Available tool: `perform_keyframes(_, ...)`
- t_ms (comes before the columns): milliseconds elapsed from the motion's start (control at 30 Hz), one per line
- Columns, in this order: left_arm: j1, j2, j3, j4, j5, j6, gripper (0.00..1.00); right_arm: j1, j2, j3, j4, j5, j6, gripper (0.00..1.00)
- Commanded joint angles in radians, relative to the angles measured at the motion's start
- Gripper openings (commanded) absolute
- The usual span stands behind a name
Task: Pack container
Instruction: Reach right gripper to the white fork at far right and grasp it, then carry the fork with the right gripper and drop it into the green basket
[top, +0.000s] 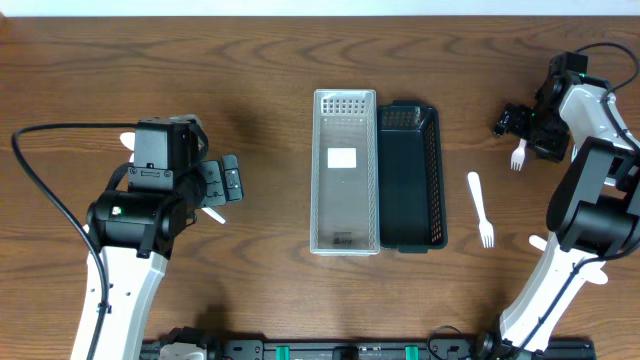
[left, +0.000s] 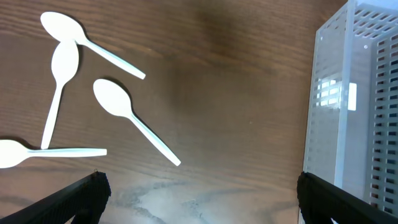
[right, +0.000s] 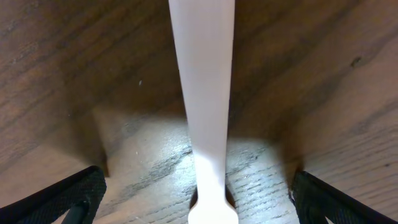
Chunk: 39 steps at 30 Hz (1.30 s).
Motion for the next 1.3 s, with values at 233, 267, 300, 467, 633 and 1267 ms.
perform_keyframes(233, 0.005, 0.001, 0.026, -0.003, -0.011, 0.013, 0.98, -0.002, 0.033, -0.001, -0.001, -0.016, -0.095, 0.95)
perform_keyframes(267, 0.005, 0.001, 0.026, -0.003, -0.011, 0.012, 0.98, -0.002, 0.033, -0.001, -0.004, -0.016, -0.094, 0.91)
perform_keyframes(300, 0.005, 0.001, 0.026, -0.003, -0.011, 0.01, 0.98, -0.002, 0.033, -0.001, -0.006, -0.017, -0.094, 0.88)
perform_keyframes(467, 0.005, 0.001, 0.026, -0.003, -0.011, 0.01, 0.98, -0.002, 0.033, -0.001, -0.011, -0.023, -0.093, 0.68)
perform_keyframes(633, 0.005, 0.001, 0.026, -0.003, -0.011, 0.01, 0.98, -0.001, 0.033, -0.001, -0.011, -0.023, -0.086, 0.55)
perform_keyframes(1267, 0.005, 0.001, 0.026, -0.003, -0.011, 0.01, 0.98, 0.001, 0.033, -0.001, -0.012, -0.023, -0.086, 0.16)
